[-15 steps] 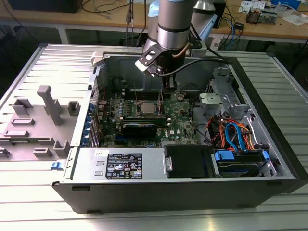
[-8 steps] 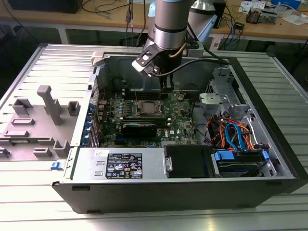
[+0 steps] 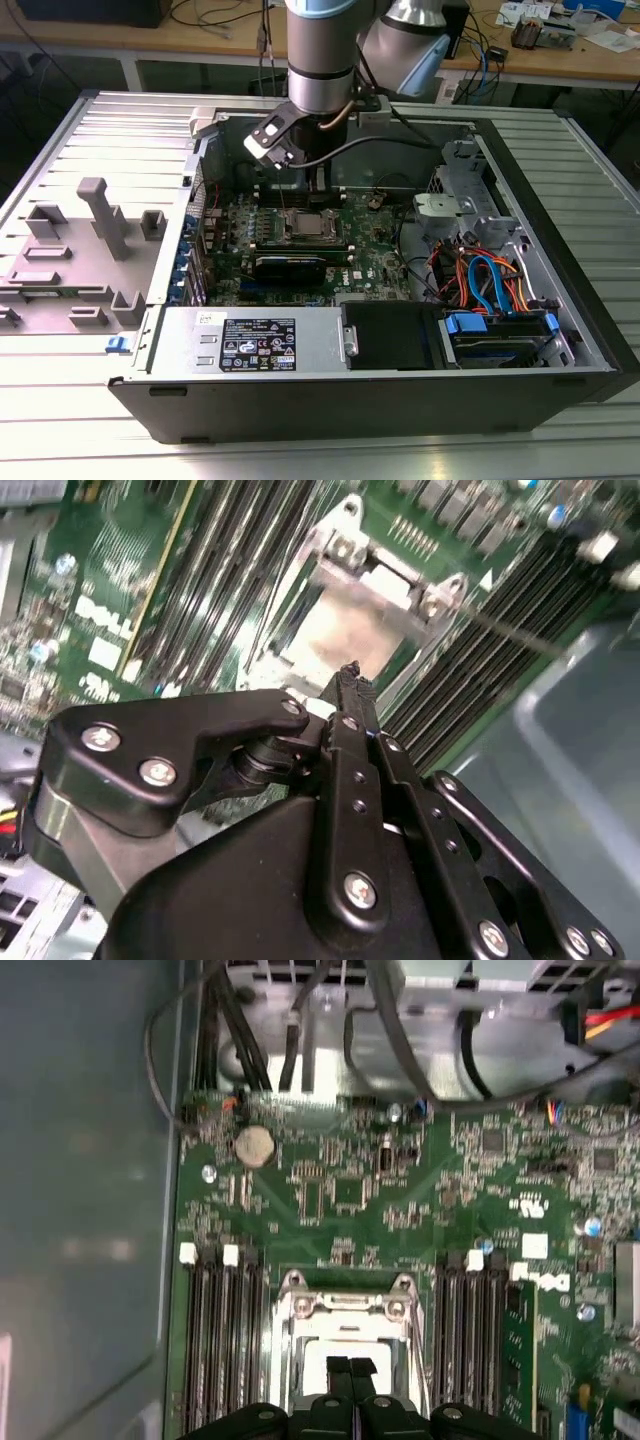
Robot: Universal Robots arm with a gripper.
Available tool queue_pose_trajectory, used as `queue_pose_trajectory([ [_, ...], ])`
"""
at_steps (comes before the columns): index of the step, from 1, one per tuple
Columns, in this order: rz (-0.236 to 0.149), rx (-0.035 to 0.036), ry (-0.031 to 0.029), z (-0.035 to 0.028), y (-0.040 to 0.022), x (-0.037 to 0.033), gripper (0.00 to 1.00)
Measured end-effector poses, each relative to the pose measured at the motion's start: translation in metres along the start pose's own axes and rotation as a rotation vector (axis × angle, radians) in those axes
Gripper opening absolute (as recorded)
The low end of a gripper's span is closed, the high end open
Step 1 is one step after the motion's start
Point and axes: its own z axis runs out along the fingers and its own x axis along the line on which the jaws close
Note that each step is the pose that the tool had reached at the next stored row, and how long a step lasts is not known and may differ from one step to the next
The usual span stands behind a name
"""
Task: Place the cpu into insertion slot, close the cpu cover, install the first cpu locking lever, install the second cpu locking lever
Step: 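Close the cpu cover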
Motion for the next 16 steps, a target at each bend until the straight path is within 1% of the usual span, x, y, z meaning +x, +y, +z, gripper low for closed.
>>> queue_pose_trajectory([
  [1, 0.000, 0.0001, -0.0001, 0.0019, -0.0034, 0.0002, 0.11],
  [2, 0.000, 0.0001, -0.0001, 0.0032, -0.0049, 0.0002, 0.11],
  [3, 0.000, 0.0001, -0.0002, 0.0062, -0.0073, 0.0004, 0.11],
  [7, 0.000, 0.0000, 0.0000, 0.0125, -0.0140, 0.0008, 0.11],
  [10, 0.000, 0.0001, -0.0001, 0.0170, -0.0209, 0.0011, 0.11],
  [14, 0.000, 0.0000, 0.0000, 0.0204, -0.0260, 0.0014, 0.11],
  [16, 0.000, 0.0001, -0.0001, 0.0242, -0.0288, 0.0015, 0.11],
])
